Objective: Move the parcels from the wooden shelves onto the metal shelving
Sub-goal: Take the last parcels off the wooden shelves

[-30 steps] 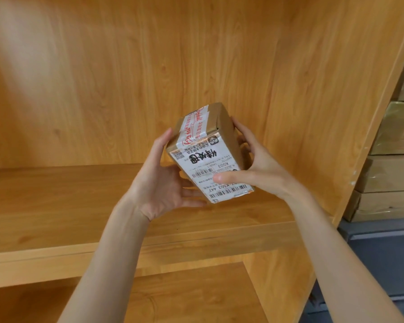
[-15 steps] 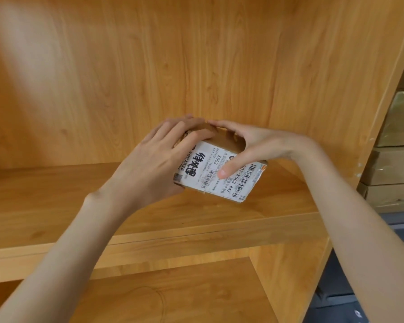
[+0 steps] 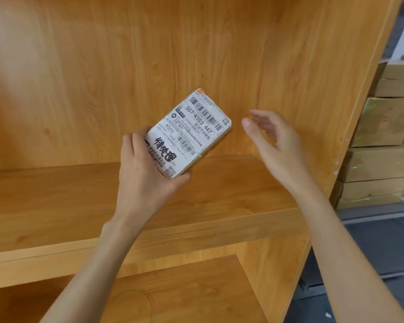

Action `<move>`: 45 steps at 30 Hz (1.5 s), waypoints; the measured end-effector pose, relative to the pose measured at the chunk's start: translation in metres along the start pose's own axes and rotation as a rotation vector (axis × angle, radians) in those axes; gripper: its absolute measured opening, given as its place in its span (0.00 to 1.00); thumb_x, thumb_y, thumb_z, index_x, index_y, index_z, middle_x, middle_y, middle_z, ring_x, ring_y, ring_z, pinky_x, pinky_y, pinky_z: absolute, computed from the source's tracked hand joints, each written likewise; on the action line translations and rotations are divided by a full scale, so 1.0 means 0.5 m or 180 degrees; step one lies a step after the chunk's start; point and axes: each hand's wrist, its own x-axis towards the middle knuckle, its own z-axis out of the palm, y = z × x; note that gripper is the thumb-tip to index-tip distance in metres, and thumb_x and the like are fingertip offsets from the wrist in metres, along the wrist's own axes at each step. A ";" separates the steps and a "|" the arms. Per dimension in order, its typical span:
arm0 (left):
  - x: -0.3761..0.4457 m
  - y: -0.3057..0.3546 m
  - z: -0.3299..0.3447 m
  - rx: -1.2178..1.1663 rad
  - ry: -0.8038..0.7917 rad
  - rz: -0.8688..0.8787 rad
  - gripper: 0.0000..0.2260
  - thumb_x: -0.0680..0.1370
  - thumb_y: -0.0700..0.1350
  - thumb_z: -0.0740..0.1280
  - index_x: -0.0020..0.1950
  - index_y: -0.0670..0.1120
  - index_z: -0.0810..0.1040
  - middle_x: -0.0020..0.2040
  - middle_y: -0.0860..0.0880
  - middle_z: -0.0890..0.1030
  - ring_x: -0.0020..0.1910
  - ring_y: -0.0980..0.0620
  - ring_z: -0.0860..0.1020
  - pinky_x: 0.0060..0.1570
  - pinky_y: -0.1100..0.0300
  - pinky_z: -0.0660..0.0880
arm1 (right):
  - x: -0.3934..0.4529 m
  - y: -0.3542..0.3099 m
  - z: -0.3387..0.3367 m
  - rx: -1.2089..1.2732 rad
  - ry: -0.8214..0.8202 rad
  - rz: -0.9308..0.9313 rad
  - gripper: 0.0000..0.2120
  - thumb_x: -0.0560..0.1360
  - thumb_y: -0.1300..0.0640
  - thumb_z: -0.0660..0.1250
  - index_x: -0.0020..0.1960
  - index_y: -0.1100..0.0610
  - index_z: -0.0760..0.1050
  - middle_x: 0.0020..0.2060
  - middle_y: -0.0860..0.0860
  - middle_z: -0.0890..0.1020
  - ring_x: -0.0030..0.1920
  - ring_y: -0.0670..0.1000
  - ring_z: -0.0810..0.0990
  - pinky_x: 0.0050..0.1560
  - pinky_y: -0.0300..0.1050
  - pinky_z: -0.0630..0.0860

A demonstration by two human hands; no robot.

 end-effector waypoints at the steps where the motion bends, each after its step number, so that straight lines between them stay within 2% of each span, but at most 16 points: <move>1: -0.006 0.005 0.009 -0.0069 0.0012 -0.0166 0.42 0.59 0.50 0.79 0.67 0.40 0.64 0.56 0.52 0.65 0.55 0.59 0.64 0.50 0.70 0.60 | -0.018 0.003 -0.003 -0.0108 0.0077 -0.0001 0.20 0.77 0.38 0.60 0.64 0.47 0.73 0.59 0.45 0.77 0.61 0.43 0.74 0.65 0.47 0.69; 4: -0.033 0.023 0.041 -0.0305 0.0025 -0.0522 0.41 0.60 0.51 0.79 0.67 0.41 0.64 0.56 0.53 0.65 0.57 0.54 0.66 0.52 0.67 0.60 | -0.068 0.016 -0.022 -0.0824 0.0120 0.0063 0.19 0.79 0.42 0.60 0.65 0.51 0.72 0.60 0.47 0.75 0.63 0.47 0.71 0.60 0.40 0.65; 8: -0.078 0.062 0.082 -0.0626 -0.0162 -0.0616 0.42 0.59 0.53 0.78 0.67 0.43 0.63 0.57 0.51 0.67 0.59 0.51 0.65 0.53 0.61 0.62 | -0.131 0.038 -0.050 -0.1804 0.0243 0.0010 0.18 0.78 0.48 0.65 0.65 0.55 0.73 0.57 0.52 0.75 0.59 0.52 0.71 0.54 0.42 0.66; 12: -0.111 0.115 0.116 -0.0894 -0.0364 -0.0450 0.42 0.59 0.53 0.78 0.67 0.44 0.63 0.58 0.48 0.68 0.60 0.50 0.66 0.51 0.61 0.61 | -0.179 0.048 -0.110 -0.2365 0.0431 0.0020 0.18 0.77 0.50 0.66 0.63 0.57 0.75 0.55 0.53 0.77 0.54 0.54 0.73 0.50 0.43 0.67; 15: -0.131 0.169 0.137 -0.1003 -0.0486 -0.0292 0.42 0.59 0.53 0.79 0.67 0.44 0.64 0.59 0.47 0.69 0.59 0.50 0.66 0.49 0.60 0.62 | -0.206 0.052 -0.175 -0.2725 0.0608 -0.0028 0.17 0.76 0.49 0.64 0.60 0.58 0.76 0.52 0.54 0.78 0.51 0.55 0.75 0.48 0.43 0.67; 19: -0.149 0.249 0.167 -0.1097 -0.0626 -0.0055 0.43 0.59 0.53 0.79 0.68 0.42 0.65 0.58 0.45 0.70 0.59 0.47 0.67 0.48 0.59 0.62 | -0.234 0.059 -0.263 -0.3205 0.0795 0.0003 0.19 0.74 0.48 0.59 0.56 0.59 0.77 0.49 0.56 0.79 0.48 0.58 0.75 0.47 0.51 0.71; 23: -0.176 0.359 0.214 -0.1166 -0.0739 0.0189 0.42 0.58 0.51 0.80 0.67 0.40 0.66 0.58 0.42 0.71 0.57 0.44 0.69 0.47 0.62 0.61 | -0.269 0.079 -0.380 -0.3727 0.0993 0.0024 0.17 0.74 0.49 0.60 0.52 0.60 0.78 0.47 0.56 0.79 0.46 0.60 0.76 0.45 0.52 0.72; 31: -0.276 0.648 0.340 -0.1527 -0.1001 0.0422 0.41 0.60 0.53 0.80 0.67 0.45 0.66 0.61 0.45 0.69 0.60 0.47 0.68 0.46 0.58 0.64 | -0.362 0.153 -0.673 -0.4381 0.1191 0.0194 0.15 0.71 0.51 0.65 0.52 0.60 0.79 0.46 0.57 0.79 0.47 0.61 0.76 0.46 0.52 0.72; 35: -0.343 0.788 0.415 -0.1759 -0.1106 0.0478 0.39 0.62 0.51 0.79 0.67 0.44 0.66 0.59 0.45 0.70 0.60 0.46 0.68 0.44 0.55 0.65 | -0.411 0.202 -0.833 -0.4631 0.1093 0.0370 0.15 0.72 0.51 0.64 0.52 0.61 0.79 0.46 0.58 0.80 0.48 0.62 0.76 0.48 0.56 0.73; 39: -0.397 0.898 0.486 -0.1849 -0.1245 0.0495 0.40 0.61 0.51 0.79 0.67 0.43 0.66 0.60 0.44 0.69 0.60 0.46 0.67 0.44 0.56 0.64 | -0.452 0.254 -0.962 -0.4740 0.1029 0.0467 0.15 0.72 0.52 0.68 0.54 0.61 0.78 0.46 0.58 0.79 0.48 0.63 0.76 0.48 0.56 0.73; 45: -0.437 1.039 0.605 -0.2036 -0.1432 0.0500 0.40 0.62 0.52 0.79 0.69 0.47 0.64 0.62 0.48 0.67 0.61 0.48 0.66 0.47 0.55 0.64 | -0.482 0.336 -1.121 -0.4893 0.1180 0.0549 0.12 0.70 0.54 0.72 0.49 0.60 0.79 0.45 0.57 0.80 0.45 0.62 0.77 0.45 0.53 0.73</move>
